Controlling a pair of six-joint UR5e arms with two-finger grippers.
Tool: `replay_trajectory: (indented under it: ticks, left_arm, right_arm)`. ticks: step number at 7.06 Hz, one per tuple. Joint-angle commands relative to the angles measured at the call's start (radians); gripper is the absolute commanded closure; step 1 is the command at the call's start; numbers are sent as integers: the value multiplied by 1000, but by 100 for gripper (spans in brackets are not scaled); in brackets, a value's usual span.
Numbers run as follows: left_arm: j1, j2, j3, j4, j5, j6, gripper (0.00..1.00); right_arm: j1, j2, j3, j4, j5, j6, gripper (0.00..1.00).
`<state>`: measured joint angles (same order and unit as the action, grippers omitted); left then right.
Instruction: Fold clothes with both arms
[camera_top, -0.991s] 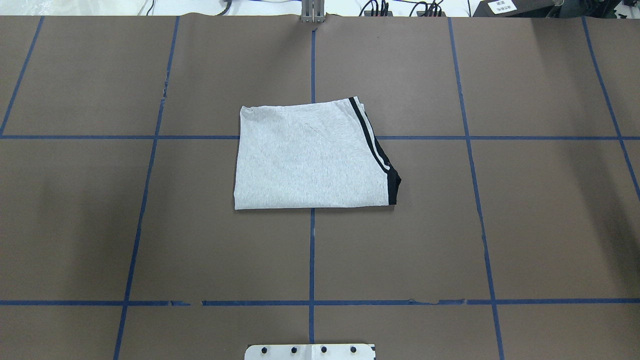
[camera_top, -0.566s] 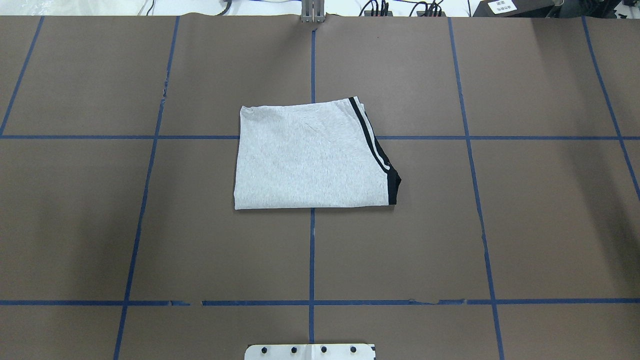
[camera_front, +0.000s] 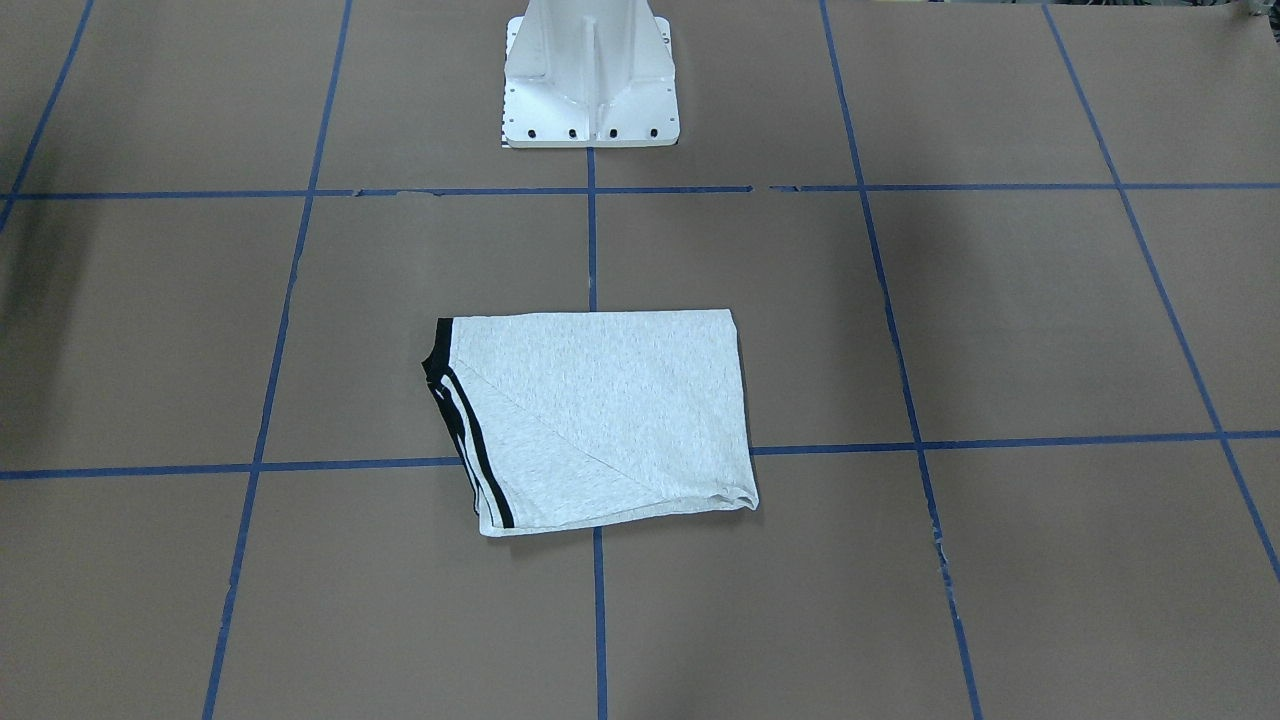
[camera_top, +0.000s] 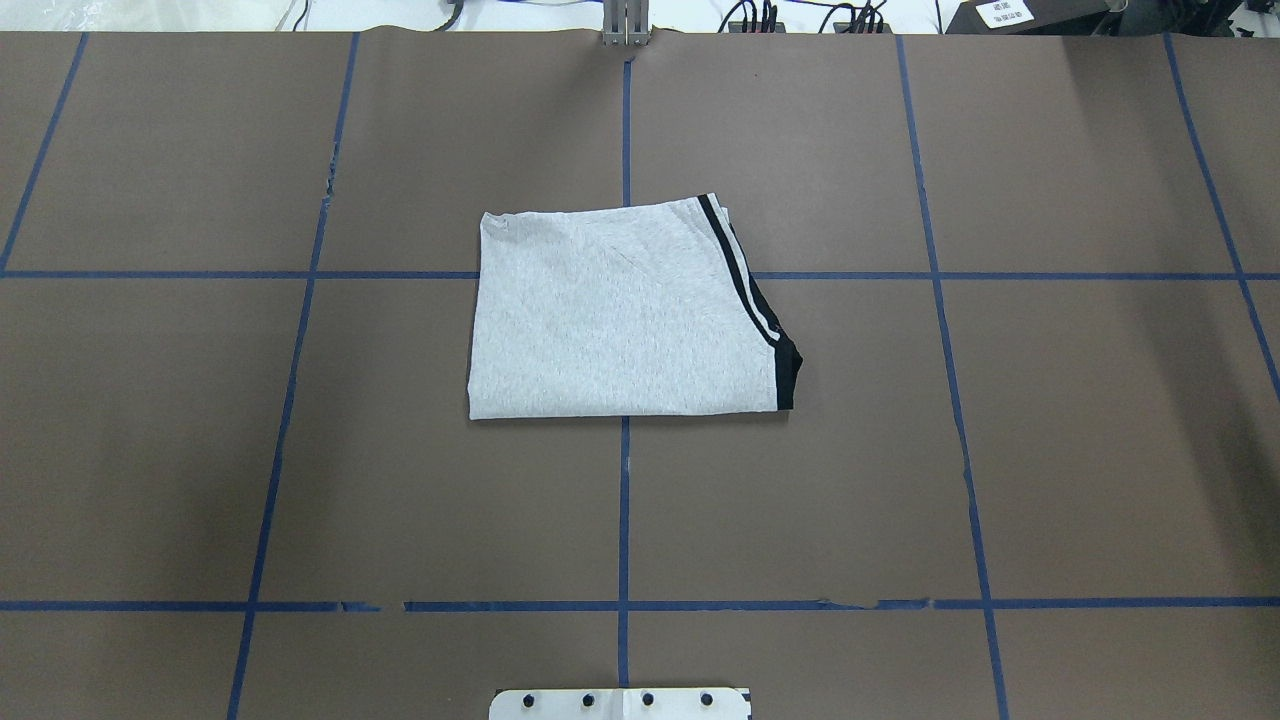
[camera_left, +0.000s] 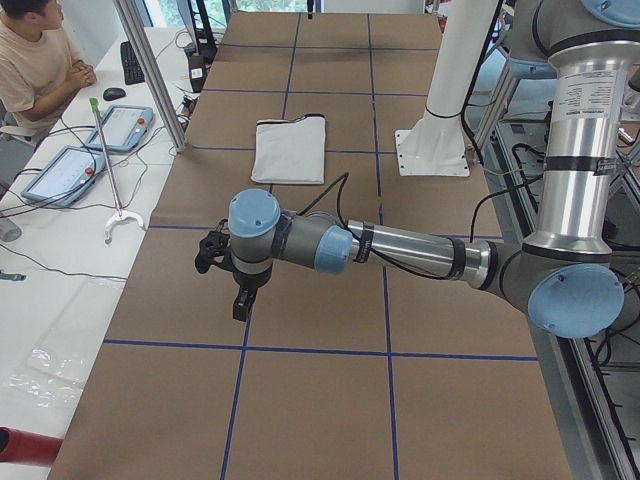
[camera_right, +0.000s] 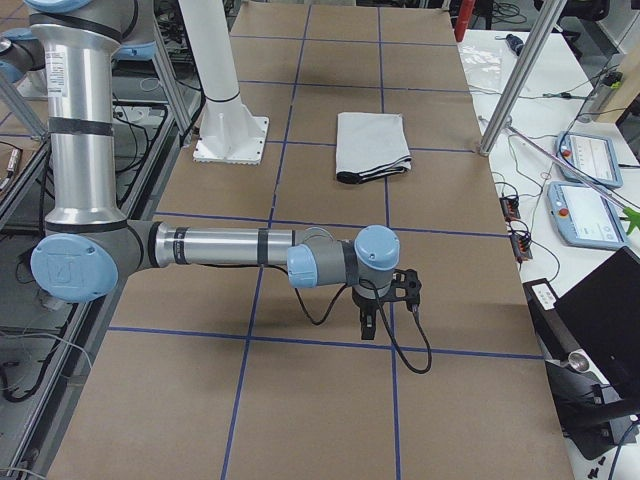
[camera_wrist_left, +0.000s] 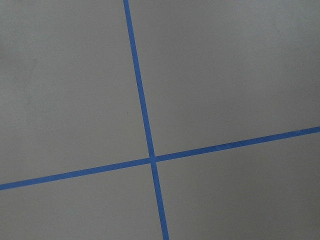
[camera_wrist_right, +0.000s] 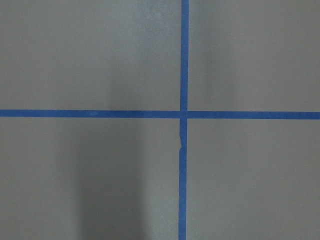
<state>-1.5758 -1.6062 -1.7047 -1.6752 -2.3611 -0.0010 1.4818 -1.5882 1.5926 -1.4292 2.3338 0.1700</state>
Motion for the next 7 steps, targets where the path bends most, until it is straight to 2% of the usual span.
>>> replay_trajectory:
  ticks: [1, 5, 6, 7]
  left_arm:
    - [0, 6, 6, 5, 2, 3, 0]
    - [2, 32, 32, -9, 5, 6, 0]
    - [3, 2, 66, -9, -1, 4, 0]
    - [3, -3, 56, -9, -1, 6, 0]
  right_arm:
    - [0, -4, -3, 0, 10, 6, 0]
    - [0, -12, -5, 0, 12, 6, 0]
    - [0, -12, -5, 0, 15, 6, 0]
    - [-2, -12, -6, -2, 9, 6, 0]
